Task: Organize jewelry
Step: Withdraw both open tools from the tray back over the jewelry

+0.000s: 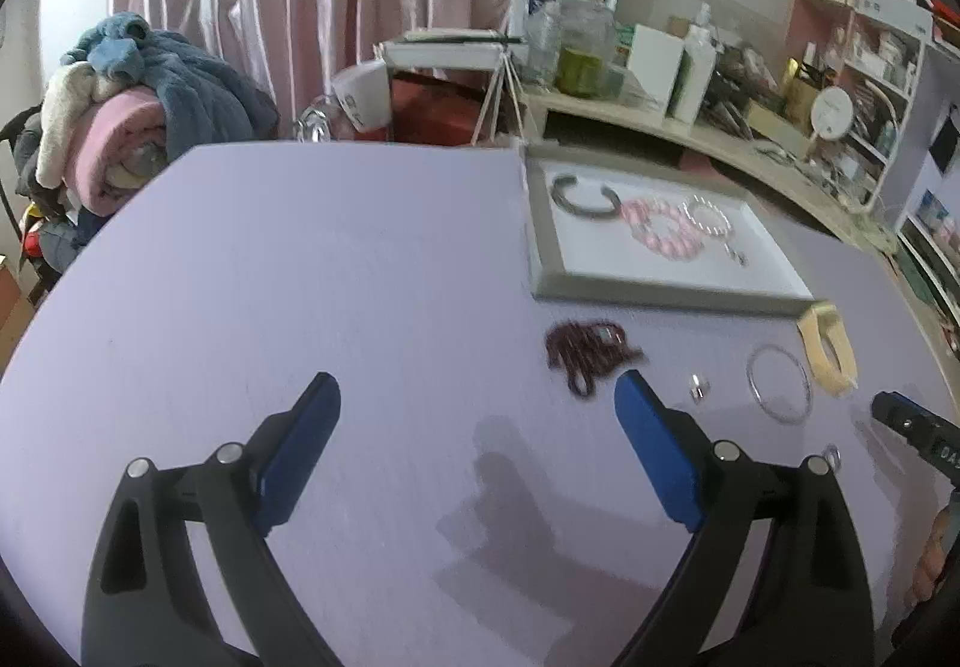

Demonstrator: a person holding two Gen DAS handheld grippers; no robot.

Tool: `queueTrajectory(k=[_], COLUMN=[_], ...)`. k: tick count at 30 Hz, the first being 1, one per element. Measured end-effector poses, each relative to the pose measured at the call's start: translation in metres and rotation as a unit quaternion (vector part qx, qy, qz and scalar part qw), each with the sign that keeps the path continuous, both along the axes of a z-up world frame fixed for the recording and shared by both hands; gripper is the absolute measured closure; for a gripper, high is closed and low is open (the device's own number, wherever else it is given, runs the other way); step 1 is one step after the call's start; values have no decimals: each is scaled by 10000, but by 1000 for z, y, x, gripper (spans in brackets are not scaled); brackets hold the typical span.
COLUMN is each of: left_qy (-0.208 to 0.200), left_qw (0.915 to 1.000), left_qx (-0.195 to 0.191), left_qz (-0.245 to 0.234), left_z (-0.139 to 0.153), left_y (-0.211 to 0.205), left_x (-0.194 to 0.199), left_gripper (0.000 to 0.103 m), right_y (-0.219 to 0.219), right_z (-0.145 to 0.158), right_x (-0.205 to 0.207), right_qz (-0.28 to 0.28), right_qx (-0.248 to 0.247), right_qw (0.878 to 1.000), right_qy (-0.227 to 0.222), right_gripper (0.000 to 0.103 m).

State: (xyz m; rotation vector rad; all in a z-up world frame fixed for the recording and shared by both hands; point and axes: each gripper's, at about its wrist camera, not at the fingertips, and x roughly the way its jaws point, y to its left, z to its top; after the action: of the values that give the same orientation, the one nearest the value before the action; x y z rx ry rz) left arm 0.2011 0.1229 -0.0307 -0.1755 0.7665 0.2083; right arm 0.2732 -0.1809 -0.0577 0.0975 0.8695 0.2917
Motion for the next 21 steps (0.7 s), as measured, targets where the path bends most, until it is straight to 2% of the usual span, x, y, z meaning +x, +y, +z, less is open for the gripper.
queueTrajectory(k=[15,21], left_qy=[43,80], left_qw=[9983,9975], left_qx=[75,97], left_qz=[-581,-699], left_z=[-6,-8], left_y=[-33,-40], left_x=[-2,-1], left_gripper=[10,10], right_y=[22,30], right_z=[-26,-28], right_x=[-16,-14], right_qz=[402,525], right_qx=[-322,-501], right_qw=[9982,9971], right_qy=[296,207], right_gripper=[56,63])
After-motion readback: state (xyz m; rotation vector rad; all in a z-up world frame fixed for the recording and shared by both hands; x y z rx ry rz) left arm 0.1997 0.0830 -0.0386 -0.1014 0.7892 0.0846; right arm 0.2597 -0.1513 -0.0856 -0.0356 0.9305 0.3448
